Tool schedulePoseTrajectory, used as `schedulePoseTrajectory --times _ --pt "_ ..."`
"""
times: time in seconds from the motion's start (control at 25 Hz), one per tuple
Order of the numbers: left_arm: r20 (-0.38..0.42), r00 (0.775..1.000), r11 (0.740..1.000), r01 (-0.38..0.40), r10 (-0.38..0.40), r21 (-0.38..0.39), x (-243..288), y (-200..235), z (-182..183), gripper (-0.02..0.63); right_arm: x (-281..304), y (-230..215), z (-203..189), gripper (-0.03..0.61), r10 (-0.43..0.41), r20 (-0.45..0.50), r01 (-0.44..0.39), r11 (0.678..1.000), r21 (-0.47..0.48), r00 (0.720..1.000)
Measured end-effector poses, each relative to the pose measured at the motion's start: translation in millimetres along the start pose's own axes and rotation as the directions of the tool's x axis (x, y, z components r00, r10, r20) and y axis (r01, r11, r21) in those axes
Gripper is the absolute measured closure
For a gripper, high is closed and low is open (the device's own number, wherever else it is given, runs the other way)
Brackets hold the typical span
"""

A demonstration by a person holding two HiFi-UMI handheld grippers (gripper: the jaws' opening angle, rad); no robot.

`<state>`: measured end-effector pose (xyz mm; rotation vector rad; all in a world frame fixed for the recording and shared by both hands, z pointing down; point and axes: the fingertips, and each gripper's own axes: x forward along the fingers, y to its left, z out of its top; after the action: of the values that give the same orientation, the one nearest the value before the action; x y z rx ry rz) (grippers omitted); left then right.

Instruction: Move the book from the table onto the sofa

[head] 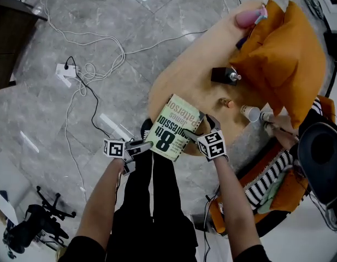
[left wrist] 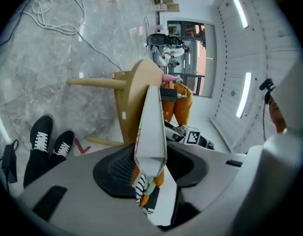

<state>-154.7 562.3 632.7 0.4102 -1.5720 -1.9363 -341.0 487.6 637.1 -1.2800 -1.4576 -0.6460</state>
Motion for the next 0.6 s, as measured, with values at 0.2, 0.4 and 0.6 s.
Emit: schedulePoseTrajectory --times 0.2,0.4,0.6 --pt "-0.047 0.998 0.999 0.047 -0.048 -0.008 1 -24 -7 0.439 -15 5 1 0.084 0.004 0.051 -0.010 0.992 0.124 0.999" --pt "0.001 0.994 0.994 0.106 -0.106 -0.031 5 -58 -1 0.439 -42 8 8 0.084 0.003 0.202 -0.093 0.893 0.441 0.979" --pt "-0.020 0.984 0.984 0.176 -0.176 0.001 -1 -102 7 0.439 -74 28 21 0.086 0.068 0.380 -0.319 0.689 0.651 0.922"
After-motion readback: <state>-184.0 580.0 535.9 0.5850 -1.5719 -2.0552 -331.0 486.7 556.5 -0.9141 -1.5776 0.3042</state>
